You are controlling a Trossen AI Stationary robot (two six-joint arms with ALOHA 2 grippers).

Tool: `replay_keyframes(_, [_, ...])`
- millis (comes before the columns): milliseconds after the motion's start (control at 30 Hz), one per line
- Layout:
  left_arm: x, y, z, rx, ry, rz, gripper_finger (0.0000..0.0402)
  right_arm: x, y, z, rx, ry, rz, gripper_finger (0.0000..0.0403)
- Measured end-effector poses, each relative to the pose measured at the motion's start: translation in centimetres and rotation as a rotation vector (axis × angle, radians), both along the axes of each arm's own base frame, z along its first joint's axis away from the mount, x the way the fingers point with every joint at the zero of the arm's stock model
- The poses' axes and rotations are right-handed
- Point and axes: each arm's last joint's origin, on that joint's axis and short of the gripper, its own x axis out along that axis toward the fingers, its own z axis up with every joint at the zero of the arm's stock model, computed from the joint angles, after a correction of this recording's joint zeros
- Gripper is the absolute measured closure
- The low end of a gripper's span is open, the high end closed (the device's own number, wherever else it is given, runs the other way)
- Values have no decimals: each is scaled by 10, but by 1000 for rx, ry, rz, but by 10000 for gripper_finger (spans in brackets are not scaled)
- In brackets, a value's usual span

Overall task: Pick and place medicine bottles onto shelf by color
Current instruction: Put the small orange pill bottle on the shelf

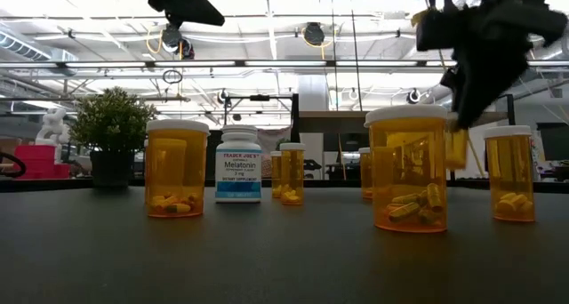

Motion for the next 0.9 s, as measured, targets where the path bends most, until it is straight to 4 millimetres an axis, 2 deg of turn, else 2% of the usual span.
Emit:
replay_keyframes(133, [0,0,0,0,0,0,368,-1,-9,17,65,-121,-17,283])
replay_keyframes(367, [0,0,0,0,0,0,368,-7,-30,53,46,-249,-44,283])
replay_keyframes(733, [0,0,0,1,0,0,368,-16,-74,144,-113,-208,-68,283])
replay_keyframes(900, [0,0,0,15,3,-7,368,-23,-99,171,-184,-189,-103,282])
